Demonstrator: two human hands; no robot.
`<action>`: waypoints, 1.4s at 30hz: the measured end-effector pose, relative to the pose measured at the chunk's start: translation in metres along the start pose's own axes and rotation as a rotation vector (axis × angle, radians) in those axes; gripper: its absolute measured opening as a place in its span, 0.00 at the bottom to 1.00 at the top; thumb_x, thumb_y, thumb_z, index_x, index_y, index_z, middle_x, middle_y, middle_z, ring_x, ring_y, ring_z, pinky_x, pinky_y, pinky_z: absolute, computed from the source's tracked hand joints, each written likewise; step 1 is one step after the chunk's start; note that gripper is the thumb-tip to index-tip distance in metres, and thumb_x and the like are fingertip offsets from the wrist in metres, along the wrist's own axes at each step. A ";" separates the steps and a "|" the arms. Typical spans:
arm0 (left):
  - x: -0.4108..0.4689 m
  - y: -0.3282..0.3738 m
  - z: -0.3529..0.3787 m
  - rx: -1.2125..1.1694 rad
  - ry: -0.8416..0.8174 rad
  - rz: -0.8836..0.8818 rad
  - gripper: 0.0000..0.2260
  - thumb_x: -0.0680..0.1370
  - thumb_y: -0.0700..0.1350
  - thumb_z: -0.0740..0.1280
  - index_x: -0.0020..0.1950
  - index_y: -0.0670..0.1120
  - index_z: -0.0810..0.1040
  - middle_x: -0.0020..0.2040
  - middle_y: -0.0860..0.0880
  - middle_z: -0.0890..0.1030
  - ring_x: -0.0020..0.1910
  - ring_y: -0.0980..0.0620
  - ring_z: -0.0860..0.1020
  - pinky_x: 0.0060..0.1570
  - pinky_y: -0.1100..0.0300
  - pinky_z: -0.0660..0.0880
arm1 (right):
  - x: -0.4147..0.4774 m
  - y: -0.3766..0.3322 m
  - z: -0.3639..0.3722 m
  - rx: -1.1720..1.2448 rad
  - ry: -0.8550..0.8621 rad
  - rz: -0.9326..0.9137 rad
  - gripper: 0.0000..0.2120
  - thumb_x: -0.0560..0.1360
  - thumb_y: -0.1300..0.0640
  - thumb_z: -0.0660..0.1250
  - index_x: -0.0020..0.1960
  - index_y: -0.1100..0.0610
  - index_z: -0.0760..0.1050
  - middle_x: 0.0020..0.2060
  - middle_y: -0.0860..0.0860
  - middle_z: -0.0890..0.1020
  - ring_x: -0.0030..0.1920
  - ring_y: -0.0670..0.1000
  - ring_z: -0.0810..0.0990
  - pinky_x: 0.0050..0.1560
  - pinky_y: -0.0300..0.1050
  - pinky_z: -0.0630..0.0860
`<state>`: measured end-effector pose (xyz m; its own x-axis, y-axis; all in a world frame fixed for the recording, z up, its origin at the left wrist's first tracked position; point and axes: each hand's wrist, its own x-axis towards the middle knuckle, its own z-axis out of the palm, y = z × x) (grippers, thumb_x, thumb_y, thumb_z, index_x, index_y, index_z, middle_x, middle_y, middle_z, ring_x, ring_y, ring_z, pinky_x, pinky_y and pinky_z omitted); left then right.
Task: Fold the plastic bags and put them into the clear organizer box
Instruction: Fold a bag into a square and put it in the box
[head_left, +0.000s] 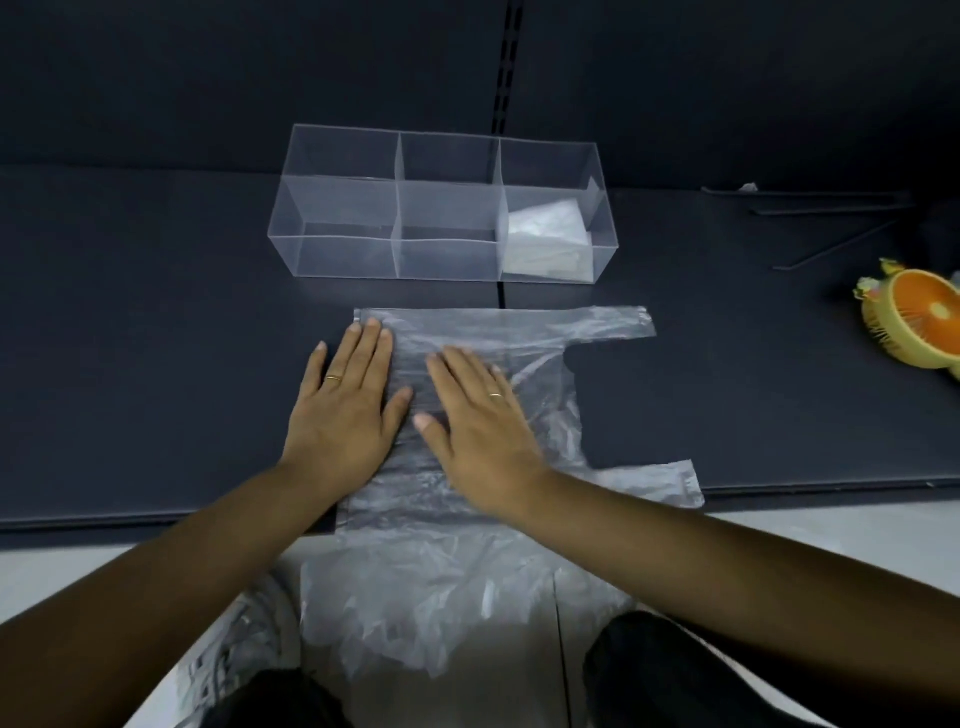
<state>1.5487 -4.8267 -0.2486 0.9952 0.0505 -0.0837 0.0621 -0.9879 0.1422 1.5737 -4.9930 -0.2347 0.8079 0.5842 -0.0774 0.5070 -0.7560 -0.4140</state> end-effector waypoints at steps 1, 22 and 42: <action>0.001 -0.002 0.002 0.008 -0.003 -0.010 0.31 0.77 0.62 0.32 0.77 0.47 0.37 0.79 0.50 0.40 0.75 0.56 0.36 0.74 0.53 0.35 | -0.001 0.011 0.001 -0.093 -0.014 0.030 0.30 0.82 0.42 0.48 0.78 0.55 0.45 0.78 0.52 0.46 0.77 0.50 0.41 0.74 0.46 0.33; -0.096 -0.009 -0.011 -0.024 0.049 0.527 0.19 0.77 0.43 0.59 0.67 0.42 0.75 0.68 0.45 0.74 0.67 0.47 0.73 0.69 0.52 0.63 | -0.107 0.073 -0.023 -0.166 0.200 -0.288 0.14 0.76 0.52 0.61 0.51 0.56 0.82 0.50 0.52 0.82 0.50 0.52 0.73 0.48 0.48 0.68; -0.018 -0.053 -0.050 -0.979 -0.029 -0.504 0.04 0.72 0.50 0.74 0.37 0.53 0.84 0.37 0.60 0.84 0.37 0.65 0.80 0.43 0.68 0.71 | -0.006 0.143 -0.105 0.642 0.156 0.444 0.06 0.74 0.58 0.71 0.38 0.53 0.81 0.30 0.43 0.81 0.31 0.36 0.75 0.35 0.24 0.69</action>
<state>1.5317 -4.7679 -0.2053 0.8377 0.3987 -0.3731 0.5062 -0.3107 0.8045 1.6727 -5.1357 -0.1976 0.9506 0.1845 -0.2495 -0.1057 -0.5633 -0.8195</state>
